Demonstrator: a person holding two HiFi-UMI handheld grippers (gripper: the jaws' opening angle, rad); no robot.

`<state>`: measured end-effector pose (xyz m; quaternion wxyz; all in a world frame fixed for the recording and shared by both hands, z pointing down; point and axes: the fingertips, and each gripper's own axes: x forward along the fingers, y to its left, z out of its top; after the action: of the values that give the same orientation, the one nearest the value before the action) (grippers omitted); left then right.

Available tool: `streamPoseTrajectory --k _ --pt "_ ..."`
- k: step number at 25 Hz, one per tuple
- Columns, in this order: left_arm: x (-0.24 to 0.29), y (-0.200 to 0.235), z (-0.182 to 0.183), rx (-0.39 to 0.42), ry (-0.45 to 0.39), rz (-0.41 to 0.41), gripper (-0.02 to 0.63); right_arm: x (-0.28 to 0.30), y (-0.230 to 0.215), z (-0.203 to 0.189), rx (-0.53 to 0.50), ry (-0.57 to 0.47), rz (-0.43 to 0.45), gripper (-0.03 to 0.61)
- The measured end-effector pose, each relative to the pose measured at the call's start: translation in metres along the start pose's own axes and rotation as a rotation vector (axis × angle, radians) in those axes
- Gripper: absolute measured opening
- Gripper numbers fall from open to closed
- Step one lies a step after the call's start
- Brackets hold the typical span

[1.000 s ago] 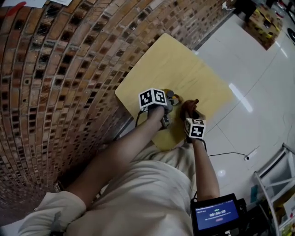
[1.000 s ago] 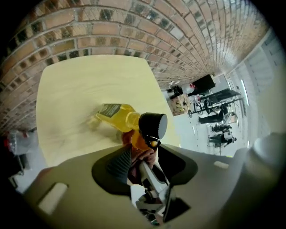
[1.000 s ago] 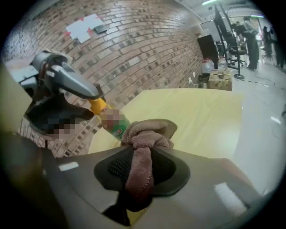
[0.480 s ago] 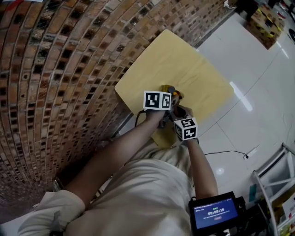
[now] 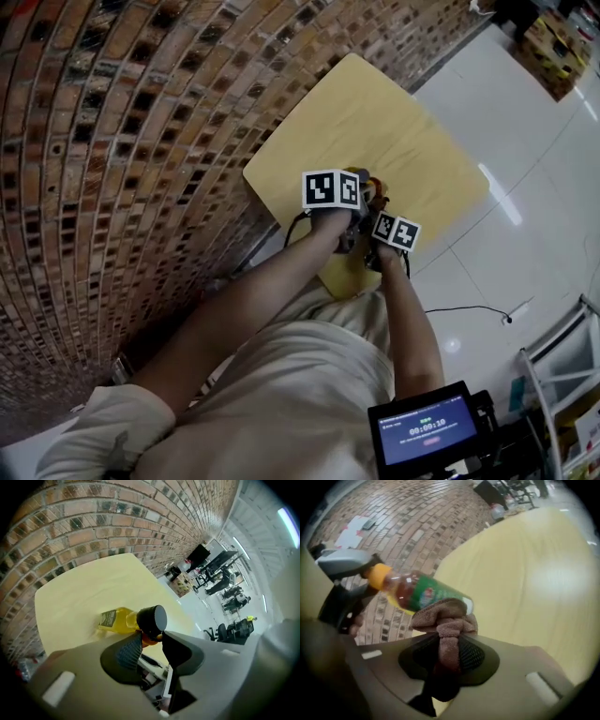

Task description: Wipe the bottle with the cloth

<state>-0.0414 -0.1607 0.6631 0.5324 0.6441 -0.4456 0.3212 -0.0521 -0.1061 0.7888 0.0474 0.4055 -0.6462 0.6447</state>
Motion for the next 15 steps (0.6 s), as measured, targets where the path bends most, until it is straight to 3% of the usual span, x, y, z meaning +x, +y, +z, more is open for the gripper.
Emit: streamPoseTrajectory --k 3,5,8,10,15 --pt "0.001 0.004 0.005 -0.112 -0.01 -0.012 0.156 -0.001 -0.012 0.007 0.138 -0.022 -0.06 0.1" --pt "0.001 0.006 0.009 -0.179 -0.017 -0.011 0.156 -0.009 -0.001 0.003 0.065 -0.02 -0.05 0.101" --pt "0.002 0.006 0.01 -0.267 -0.017 -0.004 0.158 -0.028 0.035 -0.007 -0.173 -0.047 0.054 0.101" --pt "0.002 0.005 0.011 -0.287 -0.016 0.013 0.156 -0.035 0.059 -0.007 -0.268 -0.083 0.128 0.101" --pt "0.003 0.0 0.011 -0.258 -0.019 0.06 0.149 -0.028 0.081 0.023 -0.282 -0.144 0.218 0.101"
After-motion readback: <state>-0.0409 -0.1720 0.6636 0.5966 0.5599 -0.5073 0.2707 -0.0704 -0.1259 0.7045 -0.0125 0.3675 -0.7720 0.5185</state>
